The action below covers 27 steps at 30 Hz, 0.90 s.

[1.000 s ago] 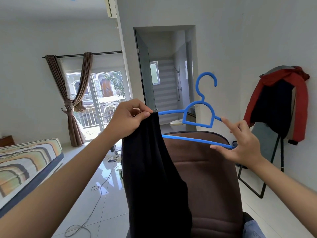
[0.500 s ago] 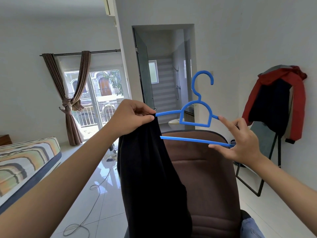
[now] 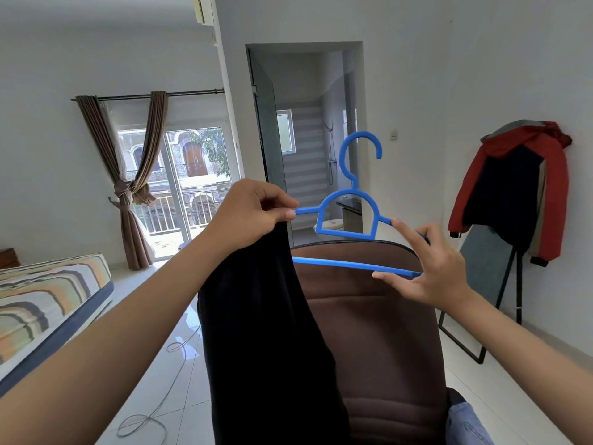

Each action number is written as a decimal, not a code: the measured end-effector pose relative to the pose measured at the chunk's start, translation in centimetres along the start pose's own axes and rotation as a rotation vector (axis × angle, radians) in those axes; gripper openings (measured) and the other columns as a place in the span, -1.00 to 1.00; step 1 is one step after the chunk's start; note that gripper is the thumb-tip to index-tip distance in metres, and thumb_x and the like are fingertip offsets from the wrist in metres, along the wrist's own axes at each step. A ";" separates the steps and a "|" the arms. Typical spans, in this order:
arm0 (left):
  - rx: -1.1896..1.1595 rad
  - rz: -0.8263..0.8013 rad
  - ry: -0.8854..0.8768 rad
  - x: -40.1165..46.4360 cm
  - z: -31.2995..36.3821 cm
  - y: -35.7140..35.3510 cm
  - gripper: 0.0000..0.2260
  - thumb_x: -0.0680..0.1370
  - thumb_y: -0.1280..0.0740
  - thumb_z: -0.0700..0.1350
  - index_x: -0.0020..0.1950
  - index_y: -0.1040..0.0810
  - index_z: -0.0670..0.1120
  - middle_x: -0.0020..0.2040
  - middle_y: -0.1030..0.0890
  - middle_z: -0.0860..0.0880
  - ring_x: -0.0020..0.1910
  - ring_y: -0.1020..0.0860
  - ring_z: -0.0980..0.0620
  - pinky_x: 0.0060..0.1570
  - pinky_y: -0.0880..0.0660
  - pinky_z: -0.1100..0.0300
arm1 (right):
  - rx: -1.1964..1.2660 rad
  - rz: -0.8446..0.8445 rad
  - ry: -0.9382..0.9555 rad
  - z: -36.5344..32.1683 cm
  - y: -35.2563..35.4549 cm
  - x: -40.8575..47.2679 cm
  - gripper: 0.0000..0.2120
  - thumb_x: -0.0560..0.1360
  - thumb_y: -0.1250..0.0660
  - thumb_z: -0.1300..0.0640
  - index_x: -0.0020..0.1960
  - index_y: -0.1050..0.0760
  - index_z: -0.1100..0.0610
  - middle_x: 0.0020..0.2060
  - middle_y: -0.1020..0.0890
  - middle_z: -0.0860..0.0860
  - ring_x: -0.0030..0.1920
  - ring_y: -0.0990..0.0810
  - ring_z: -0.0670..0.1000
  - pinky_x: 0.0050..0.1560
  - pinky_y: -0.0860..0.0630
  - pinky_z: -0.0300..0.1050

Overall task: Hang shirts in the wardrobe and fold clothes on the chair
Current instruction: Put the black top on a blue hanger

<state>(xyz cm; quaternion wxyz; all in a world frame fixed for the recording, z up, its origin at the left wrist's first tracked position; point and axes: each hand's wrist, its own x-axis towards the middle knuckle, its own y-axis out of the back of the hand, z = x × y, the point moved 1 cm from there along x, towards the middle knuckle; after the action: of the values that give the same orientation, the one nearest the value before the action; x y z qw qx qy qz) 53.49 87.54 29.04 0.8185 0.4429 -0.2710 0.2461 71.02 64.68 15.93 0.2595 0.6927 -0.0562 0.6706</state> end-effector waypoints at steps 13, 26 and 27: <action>0.531 -0.386 0.101 0.9 -0.2 2.1 -0.78 0.61 -0.19 -0.09 -0.10 -0.53 -0.19 -0.28 -0.49 -0.07 -0.29 -0.43 -0.02 -0.32 -0.30 0.19 | -0.049 0.057 -0.037 -0.4 0.3 0.0 -0.22 0.33 -0.37 -0.36 0.35 -0.46 0.16 -0.23 -0.42 0.11 -0.29 -0.29 -0.07 -0.38 -0.33 -0.26; 0.425 -0.251 -0.089 -0.4 0.7 -0.6 -0.80 0.61 -0.18 -0.10 -0.10 -0.50 -0.19 -0.24 -0.52 -0.07 -0.22 -0.49 -0.04 -0.21 -0.37 0.11 | -0.082 0.050 0.184 -0.9 1.3 2.0 -0.19 0.31 -0.39 -0.37 0.40 -0.34 0.07 -0.21 -0.44 0.10 -0.25 -0.23 -0.10 -0.32 -0.25 -0.27; 0.433 -0.232 -0.088 -0.3 0.6 -0.8 -0.81 0.61 -0.18 -0.08 -0.05 -0.52 -0.15 -0.19 -0.55 -0.05 -0.17 -0.50 -0.04 -0.16 -0.41 0.08 | -0.073 0.046 0.171 -1.1 1.1 1.9 -0.18 0.31 -0.40 -0.36 0.41 -0.34 0.07 -0.21 -0.44 0.09 -0.26 -0.24 -0.10 -0.33 -0.26 -0.27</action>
<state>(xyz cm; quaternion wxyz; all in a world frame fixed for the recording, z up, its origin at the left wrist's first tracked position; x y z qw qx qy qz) 53.67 86.56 28.70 0.7145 0.6464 -0.1948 0.1834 69.77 64.72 17.99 0.2732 0.6214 -0.0741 0.7305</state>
